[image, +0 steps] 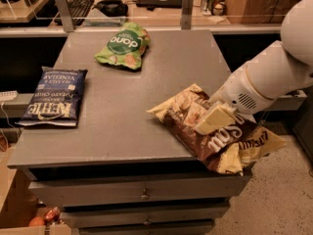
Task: Move brown chip bag near green rice chip bag
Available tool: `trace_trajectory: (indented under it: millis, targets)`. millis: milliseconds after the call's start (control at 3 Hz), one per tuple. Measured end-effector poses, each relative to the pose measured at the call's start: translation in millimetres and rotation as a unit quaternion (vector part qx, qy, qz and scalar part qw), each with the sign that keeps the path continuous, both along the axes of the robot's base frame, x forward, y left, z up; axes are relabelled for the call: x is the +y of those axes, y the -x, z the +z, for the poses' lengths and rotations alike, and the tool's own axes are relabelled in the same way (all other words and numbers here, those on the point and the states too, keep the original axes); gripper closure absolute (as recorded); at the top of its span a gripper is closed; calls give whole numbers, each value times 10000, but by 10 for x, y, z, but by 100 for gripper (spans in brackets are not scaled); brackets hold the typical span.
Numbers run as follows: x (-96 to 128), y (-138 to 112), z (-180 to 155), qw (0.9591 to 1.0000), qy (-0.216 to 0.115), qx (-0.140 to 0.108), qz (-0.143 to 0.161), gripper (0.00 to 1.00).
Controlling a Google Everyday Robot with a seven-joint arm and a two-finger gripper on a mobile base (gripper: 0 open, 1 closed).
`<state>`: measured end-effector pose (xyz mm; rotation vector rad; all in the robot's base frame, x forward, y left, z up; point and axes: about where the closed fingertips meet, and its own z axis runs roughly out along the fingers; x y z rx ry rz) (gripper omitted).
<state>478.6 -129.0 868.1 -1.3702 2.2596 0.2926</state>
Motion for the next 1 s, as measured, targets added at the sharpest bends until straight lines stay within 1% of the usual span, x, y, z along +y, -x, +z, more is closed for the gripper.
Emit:
trace_trajectory:
  millis: [667, 1000]
  targets:
    - [3, -99, 220, 9995, -104, -295, -62, 87]
    - [3, -178, 320, 9989, -128, -435, -92, 100]
